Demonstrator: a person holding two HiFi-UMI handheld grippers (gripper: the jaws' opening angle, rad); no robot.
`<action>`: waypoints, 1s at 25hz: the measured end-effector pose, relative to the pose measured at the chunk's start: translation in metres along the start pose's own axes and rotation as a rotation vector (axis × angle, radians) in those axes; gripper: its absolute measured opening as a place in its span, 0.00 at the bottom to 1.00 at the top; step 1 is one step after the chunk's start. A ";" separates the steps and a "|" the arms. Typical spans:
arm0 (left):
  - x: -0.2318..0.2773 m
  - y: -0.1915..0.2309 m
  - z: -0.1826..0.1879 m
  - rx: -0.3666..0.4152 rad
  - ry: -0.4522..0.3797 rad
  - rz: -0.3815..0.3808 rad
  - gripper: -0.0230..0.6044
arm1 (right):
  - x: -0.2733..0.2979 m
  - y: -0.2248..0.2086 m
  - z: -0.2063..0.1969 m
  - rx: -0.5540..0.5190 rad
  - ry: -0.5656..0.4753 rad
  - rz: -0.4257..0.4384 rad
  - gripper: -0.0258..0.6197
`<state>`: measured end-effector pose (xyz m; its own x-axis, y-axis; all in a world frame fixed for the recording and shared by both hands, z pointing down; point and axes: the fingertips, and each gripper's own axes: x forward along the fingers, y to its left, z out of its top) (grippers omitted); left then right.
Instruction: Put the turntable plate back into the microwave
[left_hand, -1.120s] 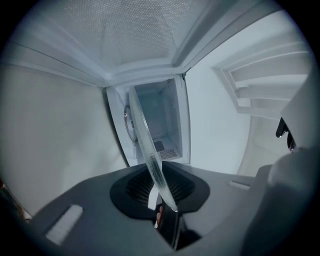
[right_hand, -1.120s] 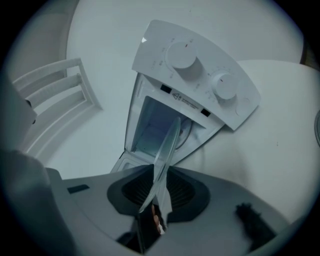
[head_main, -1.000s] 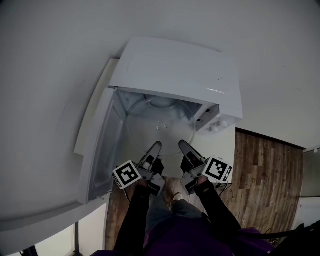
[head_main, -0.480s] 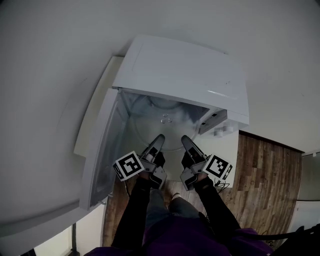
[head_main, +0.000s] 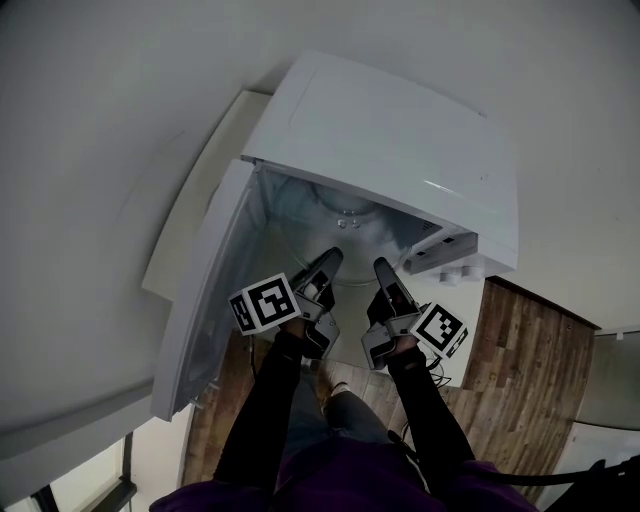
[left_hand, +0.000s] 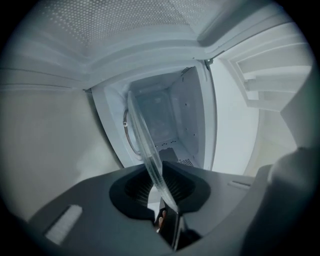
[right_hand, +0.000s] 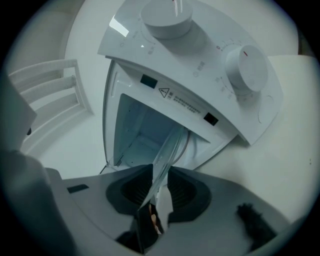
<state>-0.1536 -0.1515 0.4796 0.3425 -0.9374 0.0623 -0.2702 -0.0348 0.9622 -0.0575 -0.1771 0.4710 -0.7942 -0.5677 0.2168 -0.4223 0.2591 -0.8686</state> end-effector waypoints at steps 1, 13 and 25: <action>0.002 0.001 0.002 0.004 0.000 0.005 0.14 | 0.002 -0.001 0.001 -0.003 -0.003 -0.011 0.18; 0.025 0.014 0.021 0.037 0.035 0.003 0.15 | 0.023 -0.010 0.011 -0.052 -0.050 -0.058 0.19; 0.048 0.026 0.035 0.030 0.043 0.010 0.15 | 0.045 -0.019 0.024 -0.060 -0.094 -0.060 0.20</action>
<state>-0.1758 -0.2092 0.4980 0.3782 -0.9220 0.0835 -0.3002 -0.0368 0.9532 -0.0748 -0.2266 0.4861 -0.7232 -0.6538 0.2228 -0.4957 0.2667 -0.8265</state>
